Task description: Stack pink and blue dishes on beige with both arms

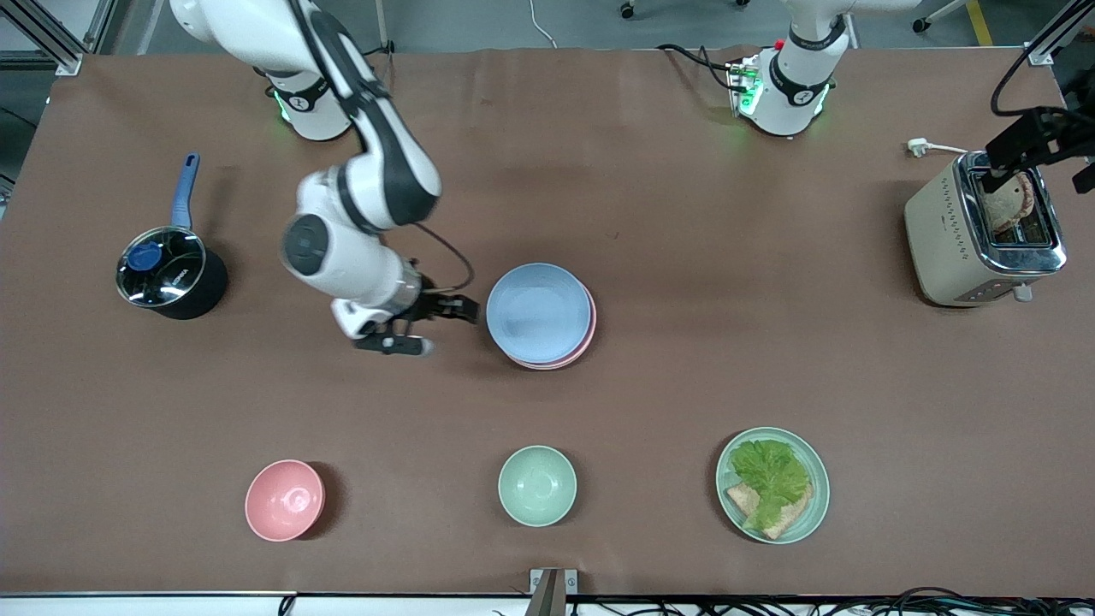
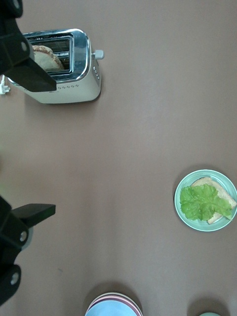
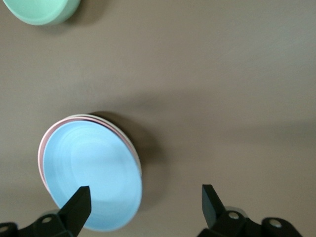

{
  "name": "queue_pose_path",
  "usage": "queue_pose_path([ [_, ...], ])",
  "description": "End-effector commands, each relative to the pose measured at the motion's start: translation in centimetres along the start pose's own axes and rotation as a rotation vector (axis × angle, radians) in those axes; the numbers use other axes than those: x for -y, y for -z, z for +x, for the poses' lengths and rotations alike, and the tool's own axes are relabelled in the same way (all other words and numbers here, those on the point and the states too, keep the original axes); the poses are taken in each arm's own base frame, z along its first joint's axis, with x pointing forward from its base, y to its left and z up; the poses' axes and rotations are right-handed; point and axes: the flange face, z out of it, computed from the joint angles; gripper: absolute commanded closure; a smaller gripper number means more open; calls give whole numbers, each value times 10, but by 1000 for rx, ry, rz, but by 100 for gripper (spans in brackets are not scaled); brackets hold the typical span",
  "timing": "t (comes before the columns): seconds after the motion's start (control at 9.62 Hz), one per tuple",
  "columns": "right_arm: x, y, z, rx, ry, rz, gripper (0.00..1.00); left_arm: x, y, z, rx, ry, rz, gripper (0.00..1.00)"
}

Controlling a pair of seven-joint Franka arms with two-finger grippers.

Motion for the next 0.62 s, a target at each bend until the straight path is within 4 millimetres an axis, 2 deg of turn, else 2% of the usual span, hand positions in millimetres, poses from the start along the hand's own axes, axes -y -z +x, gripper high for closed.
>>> queue_pose_path([
  [0.0, -33, 104, 10, 48, -11, -117, 0, 19, -20, 2, 44, 11, -19, 0],
  [0.21, -53, 173, 6, -10, 10, -331, 0, 19, -19, 8, 40, -4, -15, 0],
  [0.31, -82, 216, 3, -81, -18, -373, 0, 18, -18, 7, 37, -8, -12, 0],
  [0.52, -175, 290, 8, -150, -113, -312, 0, 16, -14, 2, 34, 3, -41, 0],
])
